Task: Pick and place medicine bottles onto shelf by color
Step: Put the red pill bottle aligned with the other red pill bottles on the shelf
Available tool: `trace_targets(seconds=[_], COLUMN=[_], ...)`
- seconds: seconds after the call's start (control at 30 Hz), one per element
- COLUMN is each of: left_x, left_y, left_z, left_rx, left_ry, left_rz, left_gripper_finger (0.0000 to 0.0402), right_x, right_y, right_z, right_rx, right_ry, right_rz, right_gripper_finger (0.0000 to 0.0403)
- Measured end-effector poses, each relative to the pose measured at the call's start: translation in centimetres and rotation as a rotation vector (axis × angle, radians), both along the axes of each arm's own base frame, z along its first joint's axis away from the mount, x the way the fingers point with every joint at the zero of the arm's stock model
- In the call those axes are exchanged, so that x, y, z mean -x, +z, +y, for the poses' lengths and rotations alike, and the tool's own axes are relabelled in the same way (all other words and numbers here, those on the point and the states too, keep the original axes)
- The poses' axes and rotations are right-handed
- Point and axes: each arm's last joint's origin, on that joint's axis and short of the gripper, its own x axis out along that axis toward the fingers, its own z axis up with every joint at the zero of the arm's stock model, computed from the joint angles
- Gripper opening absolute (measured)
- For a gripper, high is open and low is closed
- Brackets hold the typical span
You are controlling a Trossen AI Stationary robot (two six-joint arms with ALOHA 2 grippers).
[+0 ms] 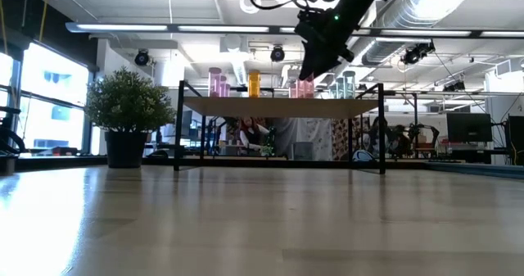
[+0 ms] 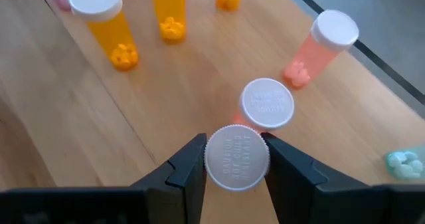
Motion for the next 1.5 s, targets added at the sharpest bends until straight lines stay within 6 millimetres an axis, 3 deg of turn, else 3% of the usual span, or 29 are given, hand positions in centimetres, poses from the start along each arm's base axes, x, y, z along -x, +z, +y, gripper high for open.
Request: trace_targets(seconds=[0.4, 0.77, 1.5], left_x=[0.0, 0.0, 0.0], left_y=[0.0, 0.0, 0.0], left_z=[0.0, 0.0, 0.0], left_rx=[0.0, 0.0, -0.008], left_ry=[0.0, 0.0, -0.001], left_rz=[0.0, 0.0, 0.002], left_gripper_finger=[0.0234, 0.0234, 0.0234], right_x=[0.1, -0.2, -0.5], right_y=[0.1, 0.4, -0.3], right_z=[-0.7, 0.5, 0.5], right_rx=[-0.005, -0.088, -0.142], right_ry=[-0.004, 0.059, 0.095], right_rz=[-0.027, -0.076, -0.066], right_gripper_finger=[0.0128, 0.0128, 0.0128])
